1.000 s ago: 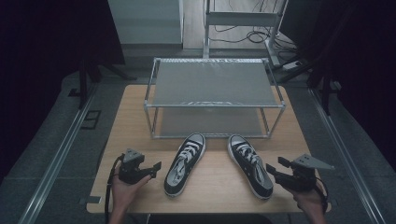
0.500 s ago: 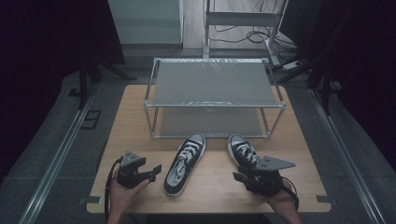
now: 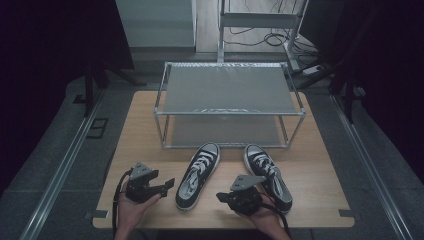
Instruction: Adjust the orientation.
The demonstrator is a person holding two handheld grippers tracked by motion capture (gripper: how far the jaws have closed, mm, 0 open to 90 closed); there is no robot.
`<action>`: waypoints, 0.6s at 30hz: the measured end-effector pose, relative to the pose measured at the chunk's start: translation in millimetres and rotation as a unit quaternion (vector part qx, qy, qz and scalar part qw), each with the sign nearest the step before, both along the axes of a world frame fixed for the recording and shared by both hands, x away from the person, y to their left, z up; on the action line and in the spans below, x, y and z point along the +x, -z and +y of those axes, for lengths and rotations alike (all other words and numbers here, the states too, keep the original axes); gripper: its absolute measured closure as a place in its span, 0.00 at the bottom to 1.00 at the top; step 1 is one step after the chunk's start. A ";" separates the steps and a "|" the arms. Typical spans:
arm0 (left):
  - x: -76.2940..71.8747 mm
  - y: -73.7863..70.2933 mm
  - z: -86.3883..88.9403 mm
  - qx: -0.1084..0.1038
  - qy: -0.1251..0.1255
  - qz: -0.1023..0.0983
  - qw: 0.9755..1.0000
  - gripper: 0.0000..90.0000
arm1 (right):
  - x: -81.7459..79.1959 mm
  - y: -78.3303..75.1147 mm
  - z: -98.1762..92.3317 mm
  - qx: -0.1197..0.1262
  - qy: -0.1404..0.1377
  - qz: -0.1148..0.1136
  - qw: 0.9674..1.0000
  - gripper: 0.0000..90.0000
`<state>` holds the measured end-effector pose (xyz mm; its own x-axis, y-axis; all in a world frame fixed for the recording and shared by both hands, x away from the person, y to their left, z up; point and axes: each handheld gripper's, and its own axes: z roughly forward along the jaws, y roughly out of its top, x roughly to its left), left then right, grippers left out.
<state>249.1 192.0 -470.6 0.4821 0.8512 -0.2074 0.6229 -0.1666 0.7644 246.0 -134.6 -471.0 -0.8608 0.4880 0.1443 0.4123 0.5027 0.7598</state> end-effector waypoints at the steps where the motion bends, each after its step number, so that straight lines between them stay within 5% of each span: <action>1: 0.0 0.0 0.0 0.000 0.000 0.000 1.000 0.31 | 0.0 0.0 0.0 0.000 0.000 0.000 1.000 1.00; 9: -1.5 -0.9 7.6 -0.011 -0.007 0.000 1.000 0.31 | 0.3 31.6 42.5 -0.039 -0.041 0.020 0.998 1.00; 18: -1.4 -1.1 15.2 -0.018 -0.010 -0.002 1.000 0.31 | 3.3 39.4 70.9 -0.039 -0.061 0.014 0.997 1.00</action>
